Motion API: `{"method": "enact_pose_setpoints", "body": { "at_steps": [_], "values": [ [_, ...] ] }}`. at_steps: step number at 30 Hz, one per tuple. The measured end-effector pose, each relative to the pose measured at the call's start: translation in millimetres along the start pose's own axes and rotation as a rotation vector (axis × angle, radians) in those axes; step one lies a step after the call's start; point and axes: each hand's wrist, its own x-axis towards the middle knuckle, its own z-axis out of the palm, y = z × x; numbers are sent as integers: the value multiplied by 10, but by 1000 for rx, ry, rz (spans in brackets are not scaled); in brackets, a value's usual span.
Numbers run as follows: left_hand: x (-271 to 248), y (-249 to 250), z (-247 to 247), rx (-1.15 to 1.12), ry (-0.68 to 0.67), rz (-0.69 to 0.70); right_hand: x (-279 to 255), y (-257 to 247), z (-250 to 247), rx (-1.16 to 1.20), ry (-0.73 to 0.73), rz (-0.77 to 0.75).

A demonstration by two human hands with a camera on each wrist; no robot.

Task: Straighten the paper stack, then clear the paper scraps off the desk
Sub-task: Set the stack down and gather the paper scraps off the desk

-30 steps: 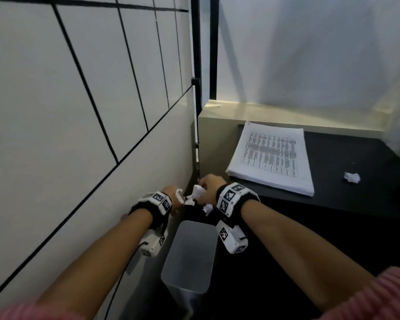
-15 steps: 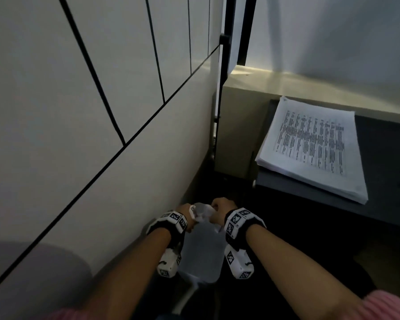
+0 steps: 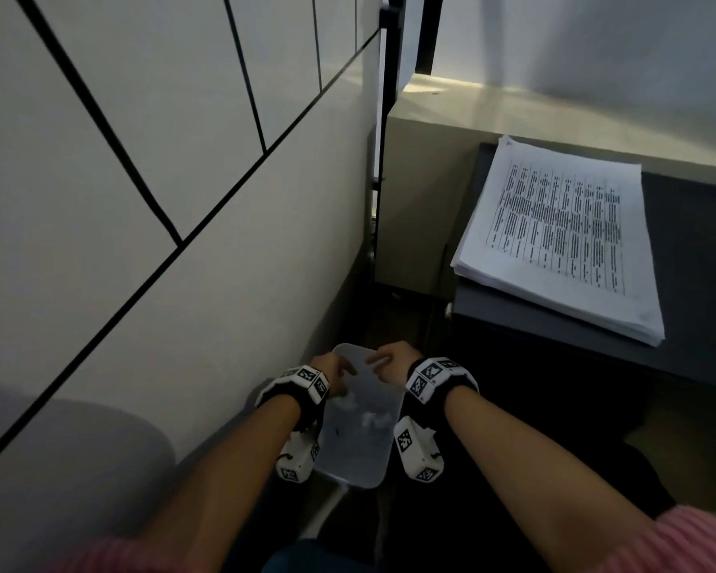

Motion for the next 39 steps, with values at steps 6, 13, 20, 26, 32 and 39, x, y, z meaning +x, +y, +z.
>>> {"method": "enact_pose_setpoints", "body": {
  "at_steps": [6, 13, 20, 26, 32, 39],
  "values": [
    [-49, 22, -50, 20, 29, -11, -76, -40, -22, 36, 20, 46],
    [-218, 202, -210, 81, 39, 4, -305, -150, -151, -68, 26, 0],
    [-446, 414, -454, 137, 136, 22, -672, -336, -363, -66, -20, -103],
    [-661, 758, -868, 119, 415, 38, -1265, -398, -784, -22, -74, -214],
    [-750, 1360, -1192, 93, 671, 179, -1908, -126, -1491, -12, 148, -282],
    [-889, 2310, -1158, 194, 654, 447, -2341, 546, -2339, -205, 648, -64]
  ]
}}
